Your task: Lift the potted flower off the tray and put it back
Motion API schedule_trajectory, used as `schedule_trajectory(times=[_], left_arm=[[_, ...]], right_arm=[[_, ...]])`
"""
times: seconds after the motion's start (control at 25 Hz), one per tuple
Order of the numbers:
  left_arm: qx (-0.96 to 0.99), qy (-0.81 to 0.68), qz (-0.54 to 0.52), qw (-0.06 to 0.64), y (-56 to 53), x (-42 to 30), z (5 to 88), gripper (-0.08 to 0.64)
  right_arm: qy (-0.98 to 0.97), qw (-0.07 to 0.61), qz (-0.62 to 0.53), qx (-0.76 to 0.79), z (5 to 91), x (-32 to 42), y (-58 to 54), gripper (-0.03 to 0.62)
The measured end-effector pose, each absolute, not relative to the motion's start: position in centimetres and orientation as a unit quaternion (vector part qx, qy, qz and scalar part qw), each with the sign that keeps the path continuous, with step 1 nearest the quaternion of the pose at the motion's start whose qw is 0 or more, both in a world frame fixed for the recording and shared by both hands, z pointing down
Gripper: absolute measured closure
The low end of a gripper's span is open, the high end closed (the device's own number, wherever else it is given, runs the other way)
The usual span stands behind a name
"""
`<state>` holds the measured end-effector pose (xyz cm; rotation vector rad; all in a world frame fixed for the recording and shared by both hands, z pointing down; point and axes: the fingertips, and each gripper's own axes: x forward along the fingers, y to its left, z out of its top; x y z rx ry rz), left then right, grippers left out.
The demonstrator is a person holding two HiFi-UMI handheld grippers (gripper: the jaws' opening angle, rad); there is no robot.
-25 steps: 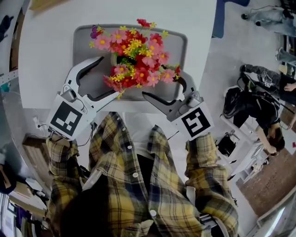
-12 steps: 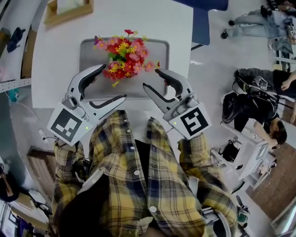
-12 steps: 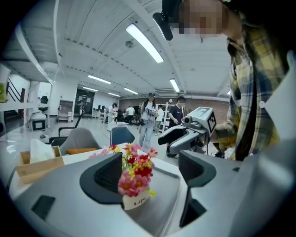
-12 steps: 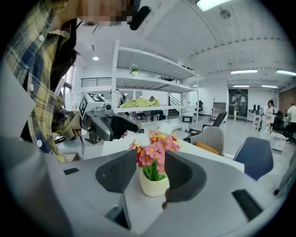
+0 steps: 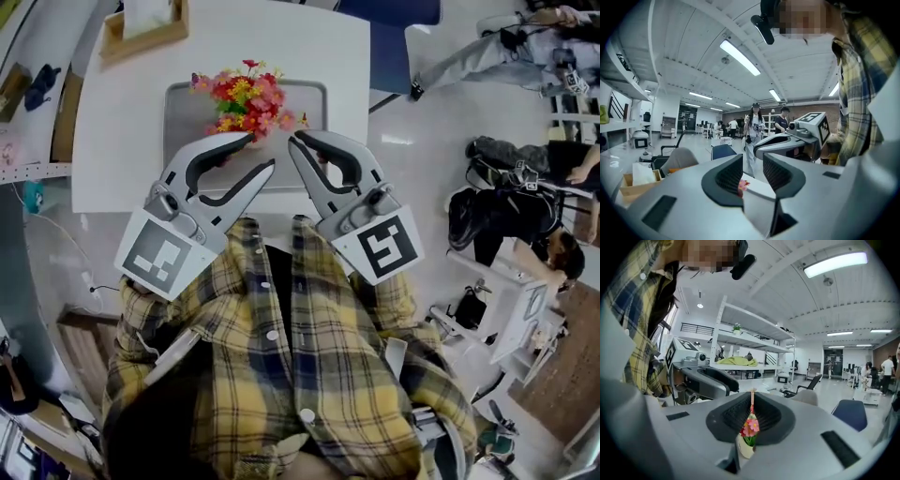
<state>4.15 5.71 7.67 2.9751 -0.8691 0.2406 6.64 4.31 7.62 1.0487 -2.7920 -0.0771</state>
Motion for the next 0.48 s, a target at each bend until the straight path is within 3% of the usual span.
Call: schedule_trajectory(times=[0.32, 0.48], left_arm=[[0.940, -0.334, 0.065, 0.015, 4.6, 4.4, 6.9, 0.536], [0.937, -0.344, 0.057, 0.022, 4.8, 4.2, 6.4, 0.548]], right_arm=[[-0.931, 0.069, -0.033, 0.358, 6.2, 6.5, 4.2, 0.594], [-0.933, 0.067, -0.041, 0.350, 5.4, 6.0, 4.2, 0.594]])
